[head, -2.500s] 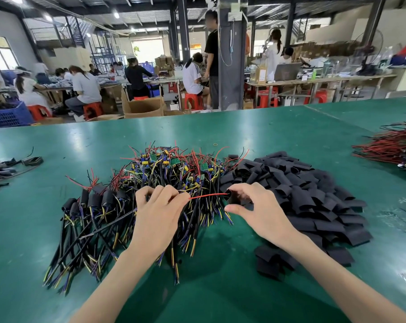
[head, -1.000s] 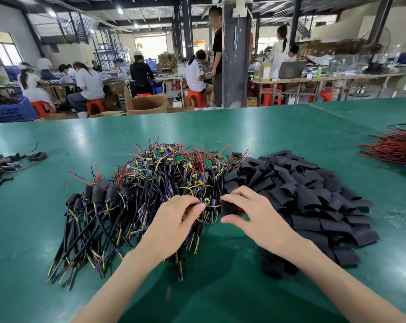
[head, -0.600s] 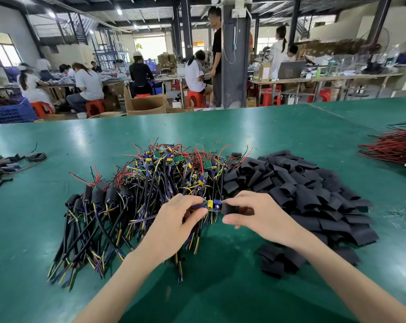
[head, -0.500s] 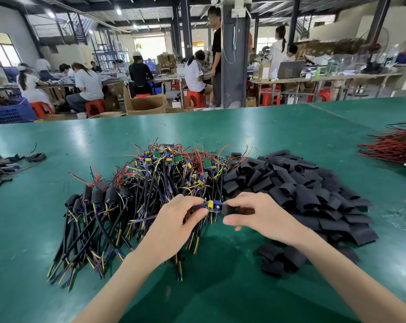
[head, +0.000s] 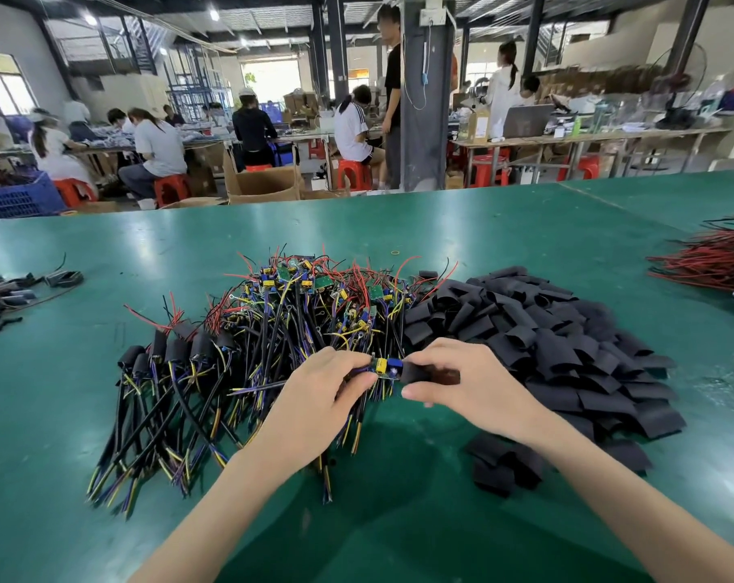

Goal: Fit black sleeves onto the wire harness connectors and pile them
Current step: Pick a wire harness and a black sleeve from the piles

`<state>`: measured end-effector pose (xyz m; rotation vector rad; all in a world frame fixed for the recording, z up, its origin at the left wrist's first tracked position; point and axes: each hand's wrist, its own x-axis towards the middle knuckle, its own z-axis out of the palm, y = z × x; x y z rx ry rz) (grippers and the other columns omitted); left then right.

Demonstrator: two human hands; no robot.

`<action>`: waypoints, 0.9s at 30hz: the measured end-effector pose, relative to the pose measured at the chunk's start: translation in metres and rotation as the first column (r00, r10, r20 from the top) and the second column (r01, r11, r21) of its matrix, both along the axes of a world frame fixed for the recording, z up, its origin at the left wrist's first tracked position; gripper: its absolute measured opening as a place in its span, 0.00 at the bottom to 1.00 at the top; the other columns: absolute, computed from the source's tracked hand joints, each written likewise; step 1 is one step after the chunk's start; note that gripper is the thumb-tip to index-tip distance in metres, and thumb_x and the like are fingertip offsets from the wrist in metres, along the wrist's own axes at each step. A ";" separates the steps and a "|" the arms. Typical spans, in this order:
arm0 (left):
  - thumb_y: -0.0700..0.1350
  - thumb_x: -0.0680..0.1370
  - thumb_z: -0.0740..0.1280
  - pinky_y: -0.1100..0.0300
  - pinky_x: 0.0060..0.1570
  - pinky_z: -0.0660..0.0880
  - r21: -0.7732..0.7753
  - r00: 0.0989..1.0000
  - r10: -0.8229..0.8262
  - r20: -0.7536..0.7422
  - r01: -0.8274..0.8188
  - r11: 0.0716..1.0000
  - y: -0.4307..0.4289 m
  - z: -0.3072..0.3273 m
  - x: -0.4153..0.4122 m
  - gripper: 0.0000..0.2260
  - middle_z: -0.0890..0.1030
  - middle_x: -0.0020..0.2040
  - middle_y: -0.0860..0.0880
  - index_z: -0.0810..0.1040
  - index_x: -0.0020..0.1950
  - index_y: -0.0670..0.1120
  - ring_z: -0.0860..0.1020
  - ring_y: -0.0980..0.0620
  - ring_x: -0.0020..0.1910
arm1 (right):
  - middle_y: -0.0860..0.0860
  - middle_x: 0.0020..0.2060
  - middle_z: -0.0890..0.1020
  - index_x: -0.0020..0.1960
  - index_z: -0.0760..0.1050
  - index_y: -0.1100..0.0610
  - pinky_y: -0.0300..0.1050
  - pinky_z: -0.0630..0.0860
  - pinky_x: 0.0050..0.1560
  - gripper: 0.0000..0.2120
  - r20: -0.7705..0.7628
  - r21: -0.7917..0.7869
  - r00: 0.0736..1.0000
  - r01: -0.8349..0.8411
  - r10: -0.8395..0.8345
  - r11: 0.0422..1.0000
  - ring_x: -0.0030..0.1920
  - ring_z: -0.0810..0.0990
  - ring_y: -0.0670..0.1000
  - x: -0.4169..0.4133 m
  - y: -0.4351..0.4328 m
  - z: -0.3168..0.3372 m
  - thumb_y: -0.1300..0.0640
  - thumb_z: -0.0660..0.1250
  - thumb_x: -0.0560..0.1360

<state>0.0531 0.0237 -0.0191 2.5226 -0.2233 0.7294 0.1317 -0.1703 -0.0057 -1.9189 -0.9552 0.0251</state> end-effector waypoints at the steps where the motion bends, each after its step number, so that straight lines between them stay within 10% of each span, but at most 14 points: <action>1: 0.45 0.77 0.67 0.63 0.47 0.69 0.004 1.000 0.010 -0.011 -0.010 1.000 0.000 -0.001 0.000 0.09 0.78 0.44 0.49 0.80 0.55 0.44 0.75 0.52 0.43 | 0.55 0.42 0.78 0.48 0.82 0.53 0.44 0.74 0.43 0.10 -0.030 0.014 1.000 -0.001 0.001 1.000 0.37 0.80 0.55 0.001 -0.001 0.000 0.60 0.76 0.67; 9: 0.49 0.78 0.66 0.61 0.45 0.69 0.003 0.998 0.049 -0.034 -0.049 0.999 -0.001 -0.003 -0.001 0.11 0.77 0.42 0.49 0.80 0.56 0.45 0.72 0.53 0.39 | 0.50 0.46 0.76 0.54 0.79 0.58 0.43 0.71 0.49 0.17 0.420 -0.058 0.898 0.171 -0.132 0.983 0.42 0.76 0.52 -0.004 0.005 -0.011 0.56 0.76 0.67; 27: 0.46 0.75 0.70 0.65 0.44 0.74 -0.501 0.976 -0.089 -0.197 -0.022 0.865 -0.001 0.010 -0.001 0.04 0.84 0.37 0.54 0.83 0.42 0.50 0.80 0.58 0.38 | 0.50 0.47 0.76 0.57 0.77 0.58 0.47 0.76 0.45 0.18 0.508 -0.048 0.857 0.136 -0.093 0.990 0.42 0.76 0.50 -0.008 0.008 -0.017 0.56 0.74 0.69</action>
